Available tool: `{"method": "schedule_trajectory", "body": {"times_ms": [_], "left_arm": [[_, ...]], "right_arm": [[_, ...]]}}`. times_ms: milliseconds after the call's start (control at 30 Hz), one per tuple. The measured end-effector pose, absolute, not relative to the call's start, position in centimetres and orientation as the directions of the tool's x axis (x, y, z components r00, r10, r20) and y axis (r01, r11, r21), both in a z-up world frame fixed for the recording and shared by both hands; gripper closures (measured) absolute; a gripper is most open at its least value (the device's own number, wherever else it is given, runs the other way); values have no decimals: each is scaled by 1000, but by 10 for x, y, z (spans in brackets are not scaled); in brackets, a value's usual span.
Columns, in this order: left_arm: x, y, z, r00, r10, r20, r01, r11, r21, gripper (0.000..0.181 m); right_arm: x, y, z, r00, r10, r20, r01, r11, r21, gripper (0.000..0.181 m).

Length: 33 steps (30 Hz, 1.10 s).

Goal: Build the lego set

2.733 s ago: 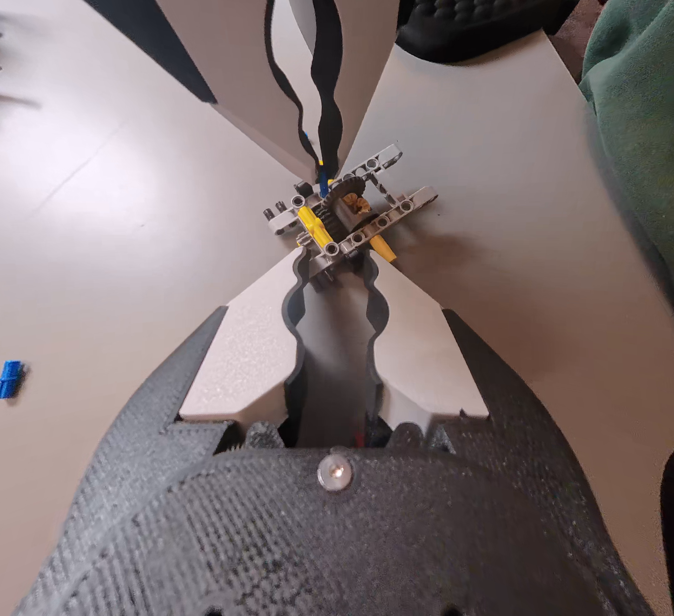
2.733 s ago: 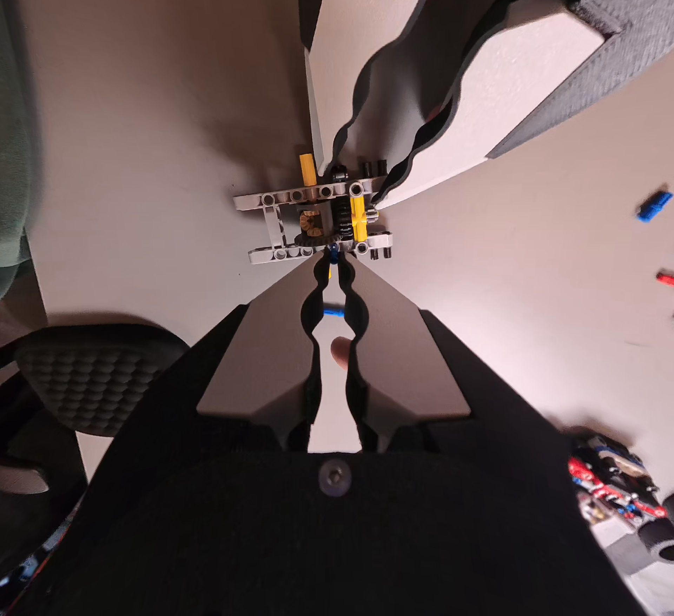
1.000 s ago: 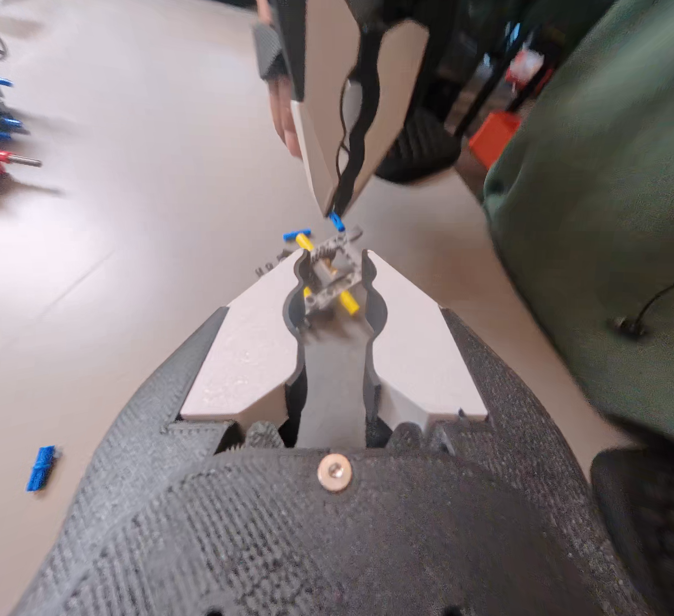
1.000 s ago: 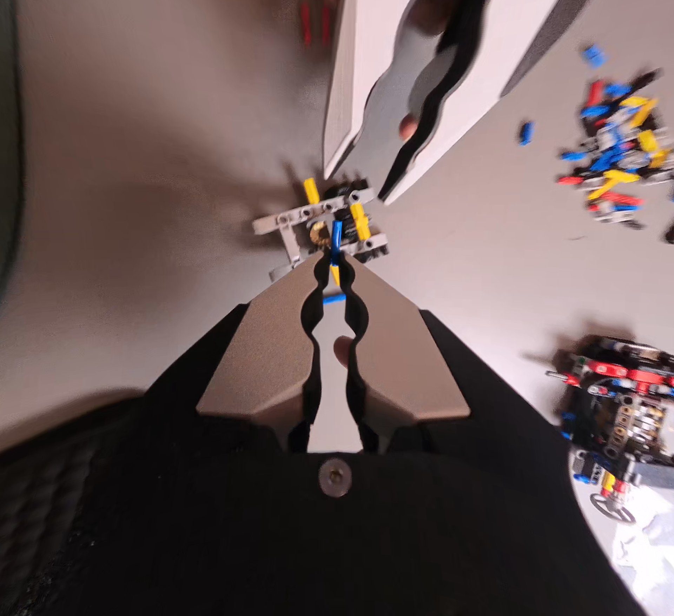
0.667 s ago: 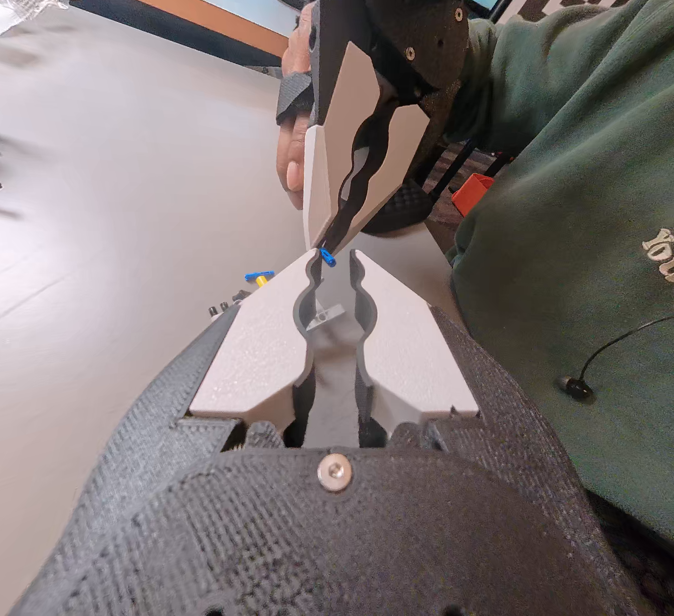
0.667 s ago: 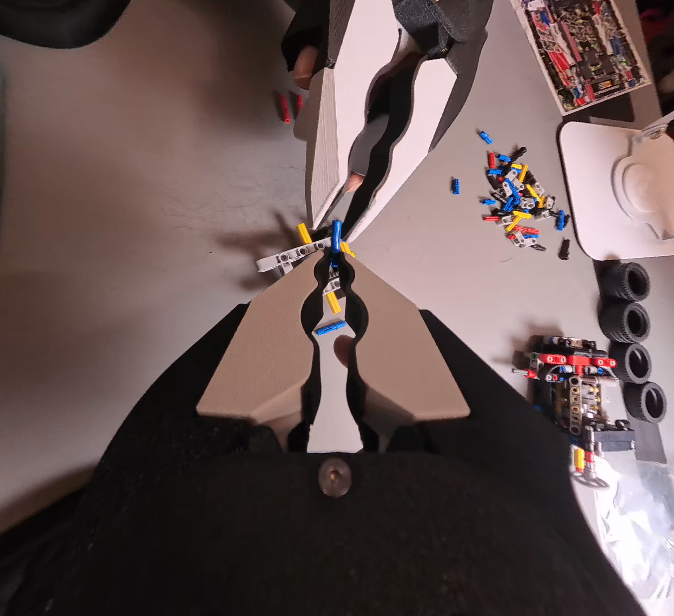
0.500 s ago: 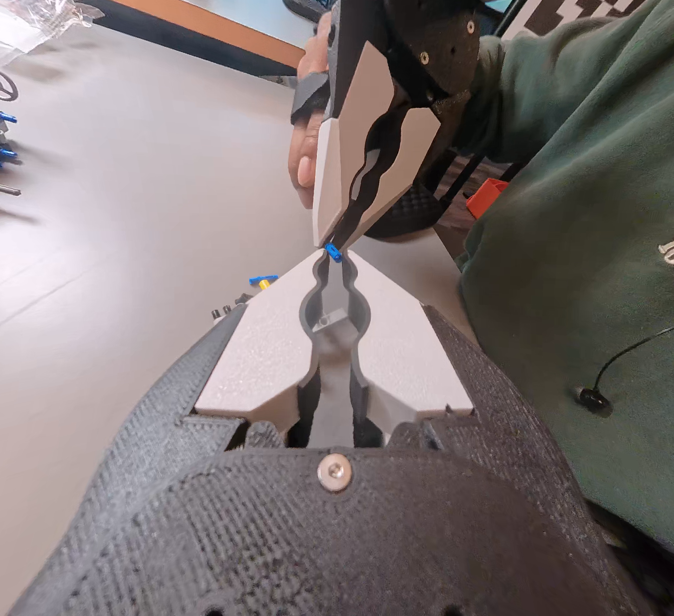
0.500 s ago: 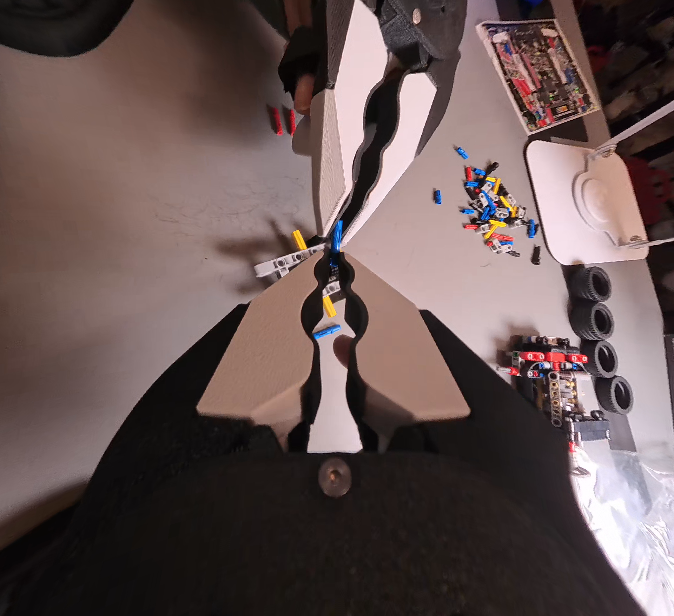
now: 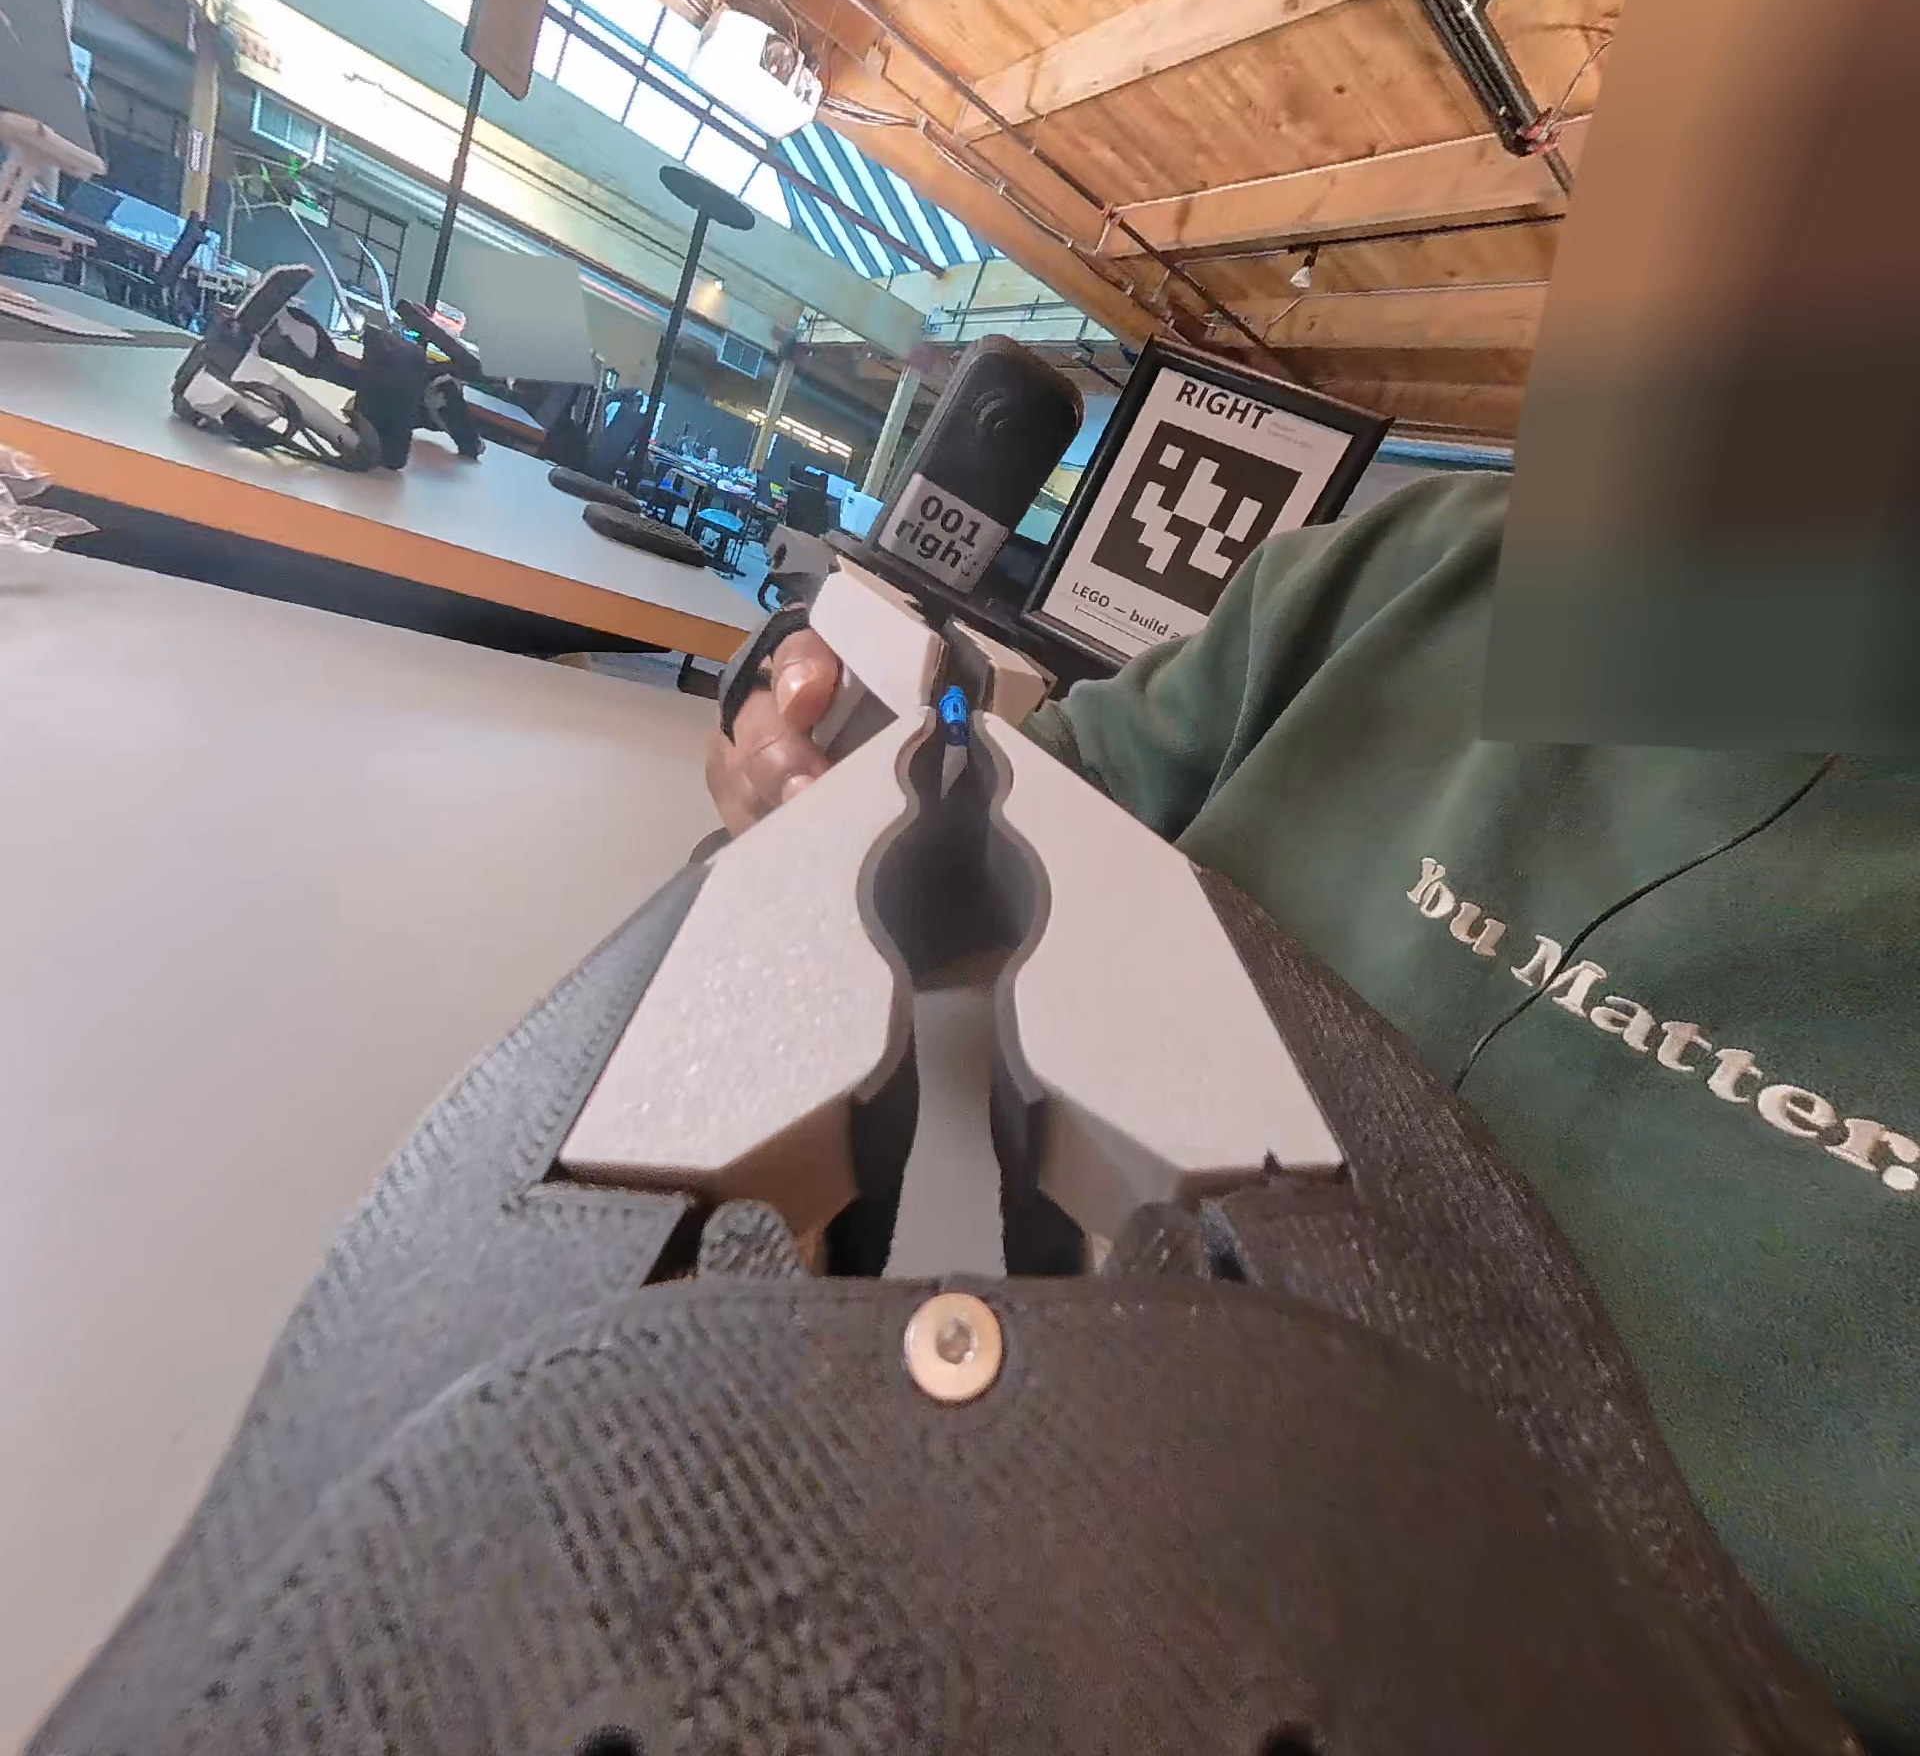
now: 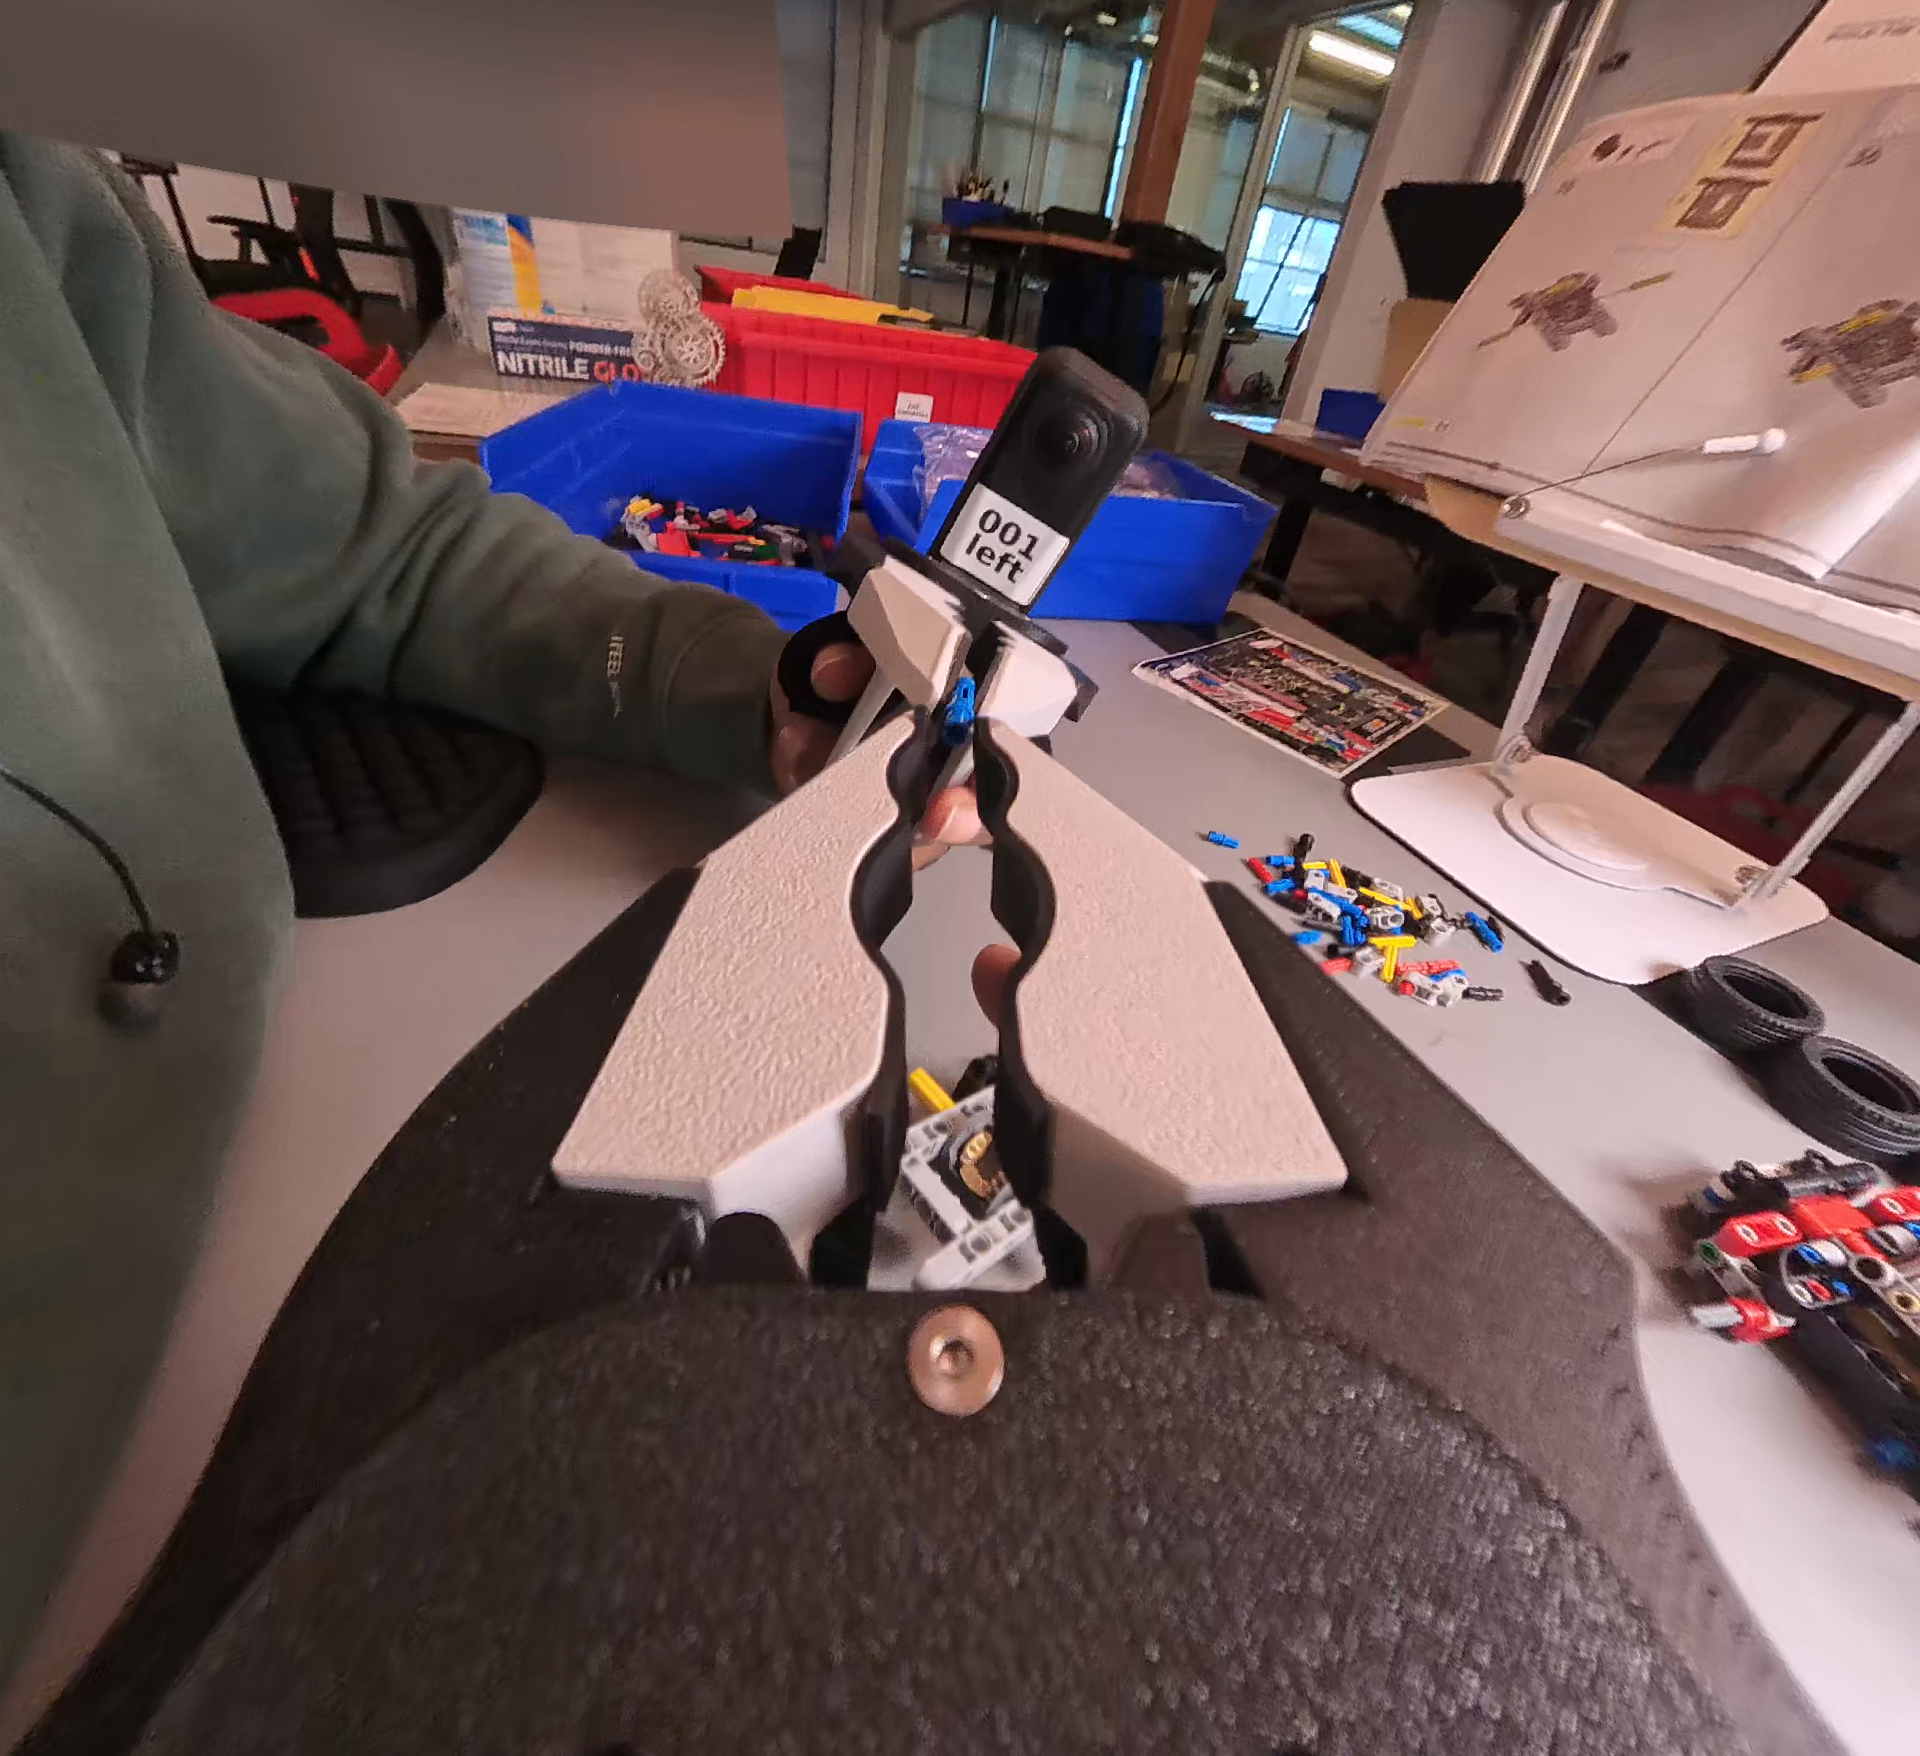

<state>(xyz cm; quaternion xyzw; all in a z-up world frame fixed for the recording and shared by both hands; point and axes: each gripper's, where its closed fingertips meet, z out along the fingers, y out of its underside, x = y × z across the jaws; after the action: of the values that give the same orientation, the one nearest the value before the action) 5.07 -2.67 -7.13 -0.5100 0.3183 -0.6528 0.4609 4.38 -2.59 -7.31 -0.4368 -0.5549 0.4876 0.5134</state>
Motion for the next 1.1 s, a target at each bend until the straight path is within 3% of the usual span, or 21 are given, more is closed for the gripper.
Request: {"method": "schedule_trajectory", "body": {"times_ms": [300,367,433,500,633,867,1100], "left_arm": [[52,-30,-69,-88,-921,380,290,-389,-874,179],[50,-24,-76,-35,-925,378,242,-375,-895,179],[40,-12,-90,90,-933,348,110,-338,-935,162],[26,-1,-116,224,-925,307,-88,-333,-939,148],[13,6,-183,343,-923,173,-400,-311,-862,133],[21,7,-222,314,-941,126,-549,-288,-784,140],[26,7,-222,275,-955,112,-561,-254,-788,151]], "right_arm": [[44,-29,-68,-106,982,154,-2,155,-988,178],[43,-24,-74,-115,984,138,64,146,-987,178],[45,-12,-92,-125,985,116,232,143,-962,178],[51,5,-116,-145,982,117,427,169,-888,178],[59,28,-166,-264,962,76,736,251,-629,178],[49,23,-203,-488,871,-49,822,440,-361,178],[46,25,-206,-528,843,-101,824,479,-303,178]]}}
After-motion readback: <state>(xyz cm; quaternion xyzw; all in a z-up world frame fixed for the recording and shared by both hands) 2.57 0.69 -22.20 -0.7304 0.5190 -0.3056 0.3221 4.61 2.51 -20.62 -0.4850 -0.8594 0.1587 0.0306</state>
